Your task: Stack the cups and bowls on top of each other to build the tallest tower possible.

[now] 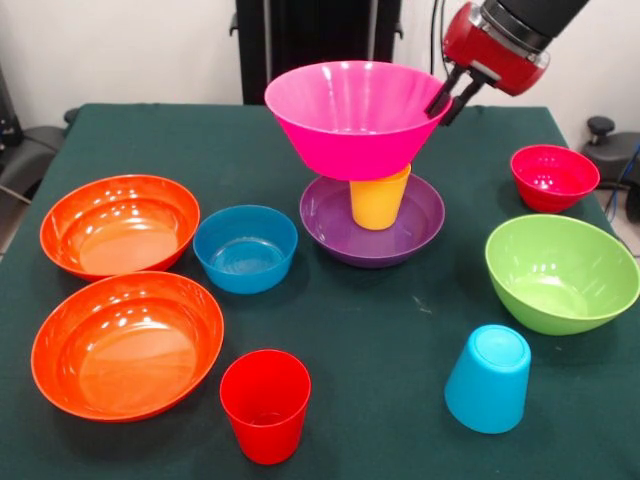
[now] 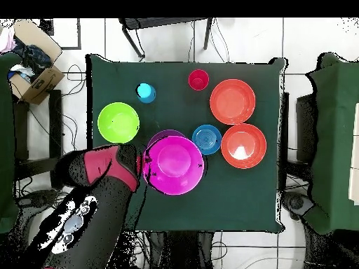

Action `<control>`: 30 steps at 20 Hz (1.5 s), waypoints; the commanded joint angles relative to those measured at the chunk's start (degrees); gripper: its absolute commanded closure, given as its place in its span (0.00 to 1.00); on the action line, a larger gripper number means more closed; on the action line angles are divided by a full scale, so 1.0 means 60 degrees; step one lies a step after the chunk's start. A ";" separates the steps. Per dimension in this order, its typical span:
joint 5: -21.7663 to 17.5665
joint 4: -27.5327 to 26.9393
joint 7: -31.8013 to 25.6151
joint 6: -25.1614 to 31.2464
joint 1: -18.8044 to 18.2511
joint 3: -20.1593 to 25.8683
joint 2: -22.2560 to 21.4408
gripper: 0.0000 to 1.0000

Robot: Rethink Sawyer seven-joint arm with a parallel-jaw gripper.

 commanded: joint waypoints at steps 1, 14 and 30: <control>0.0375 -0.0798 0.2030 0.1214 0.0216 0.0276 0.0315 1.00; 0.0416 -0.0630 0.2031 0.0921 0.0229 0.0251 0.0383 1.00; 0.0821 -0.0558 0.2251 0.0649 0.0305 0.0343 0.0586 1.00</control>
